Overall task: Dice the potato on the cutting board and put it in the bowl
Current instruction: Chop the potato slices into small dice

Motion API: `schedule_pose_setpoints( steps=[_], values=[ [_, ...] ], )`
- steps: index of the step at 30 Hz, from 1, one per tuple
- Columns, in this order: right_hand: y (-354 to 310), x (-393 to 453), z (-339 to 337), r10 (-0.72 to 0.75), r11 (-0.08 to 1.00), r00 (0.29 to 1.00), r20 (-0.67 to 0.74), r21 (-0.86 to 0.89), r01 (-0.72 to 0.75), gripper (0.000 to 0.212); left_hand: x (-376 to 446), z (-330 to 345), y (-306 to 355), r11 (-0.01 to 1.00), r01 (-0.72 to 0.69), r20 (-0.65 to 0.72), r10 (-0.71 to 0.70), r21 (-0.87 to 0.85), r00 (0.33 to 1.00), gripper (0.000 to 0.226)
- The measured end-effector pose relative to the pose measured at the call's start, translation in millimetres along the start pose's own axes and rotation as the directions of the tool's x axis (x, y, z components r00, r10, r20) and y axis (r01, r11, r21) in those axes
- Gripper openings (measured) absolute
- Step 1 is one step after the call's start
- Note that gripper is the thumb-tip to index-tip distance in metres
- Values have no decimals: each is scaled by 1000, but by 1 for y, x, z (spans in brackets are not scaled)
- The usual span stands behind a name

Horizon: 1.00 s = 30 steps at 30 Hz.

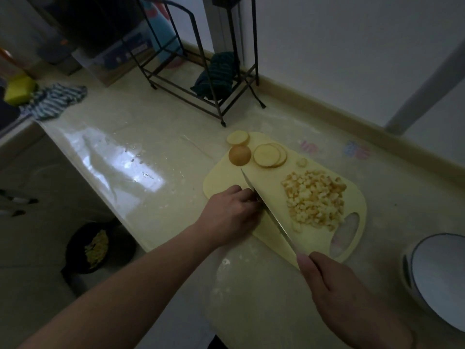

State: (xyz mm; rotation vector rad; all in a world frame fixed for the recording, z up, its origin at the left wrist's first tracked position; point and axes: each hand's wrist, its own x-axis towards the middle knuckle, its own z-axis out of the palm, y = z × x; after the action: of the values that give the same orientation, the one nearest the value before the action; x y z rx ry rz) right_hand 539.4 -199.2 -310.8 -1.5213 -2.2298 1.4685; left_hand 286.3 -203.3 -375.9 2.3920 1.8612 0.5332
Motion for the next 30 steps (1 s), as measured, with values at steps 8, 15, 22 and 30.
schedule_pose_setpoints(
  steps=[8,15,22,30],
  values=[
    [-10,24,8,-85,996,995,-45,-16,84,48,1,-3,-3,997,-72,-13,72,-20,997,17],
    [-2,30,-8,61,985,998,31,159,-65,52,0,-6,-5,995,-94,-1,94,-13,996,19],
    [-13,22,-2,-44,992,998,-48,120,49,55,-1,-9,-3,997,-62,-30,60,-52,998,22],
    [-16,17,6,-103,992,994,-43,70,106,50,-3,-6,-11,992,-98,-41,95,-83,995,23]
  ],
)
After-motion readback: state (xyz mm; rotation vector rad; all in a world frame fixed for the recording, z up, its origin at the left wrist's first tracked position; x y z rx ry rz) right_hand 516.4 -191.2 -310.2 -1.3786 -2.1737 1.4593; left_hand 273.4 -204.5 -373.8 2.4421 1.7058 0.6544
